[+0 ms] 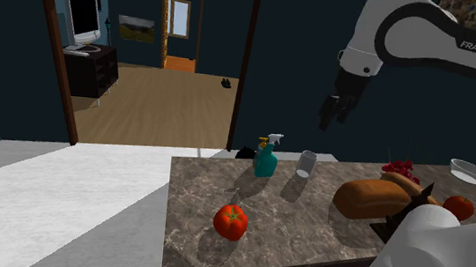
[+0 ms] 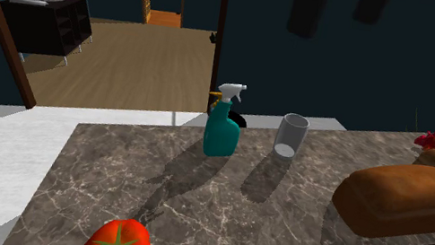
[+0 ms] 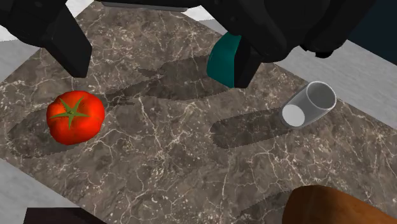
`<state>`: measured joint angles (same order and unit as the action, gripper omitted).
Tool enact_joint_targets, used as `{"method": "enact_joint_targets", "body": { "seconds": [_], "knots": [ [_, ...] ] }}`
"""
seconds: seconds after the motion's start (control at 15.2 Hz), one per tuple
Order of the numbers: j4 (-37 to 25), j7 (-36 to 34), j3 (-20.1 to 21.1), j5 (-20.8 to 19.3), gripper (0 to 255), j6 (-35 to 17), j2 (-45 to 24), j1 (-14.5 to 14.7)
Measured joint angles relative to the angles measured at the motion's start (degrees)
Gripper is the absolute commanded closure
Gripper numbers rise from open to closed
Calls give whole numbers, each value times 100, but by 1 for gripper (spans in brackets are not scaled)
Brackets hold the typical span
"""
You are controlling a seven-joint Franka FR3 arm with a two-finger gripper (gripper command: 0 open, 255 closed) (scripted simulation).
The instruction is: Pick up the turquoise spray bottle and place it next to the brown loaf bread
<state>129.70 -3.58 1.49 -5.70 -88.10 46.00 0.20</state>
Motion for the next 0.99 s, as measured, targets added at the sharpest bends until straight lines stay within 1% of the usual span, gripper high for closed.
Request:
{"method": "enact_joint_targets", "body": {
  "seconds": [0.07,0.13,0.26,0.66,0.99],
  "knots": [
    [0,0,0,0,0,0,0,0],
    [99,113,-84,-26,0,-105,30,15],
    [399,498,-356,-100,0,-406,152,70],
    [1155,2003,-1479,-389,0,-1567,171,253],
    [1374,3401,-2567,-509,0,-2523,-265,520]
  ]
}}
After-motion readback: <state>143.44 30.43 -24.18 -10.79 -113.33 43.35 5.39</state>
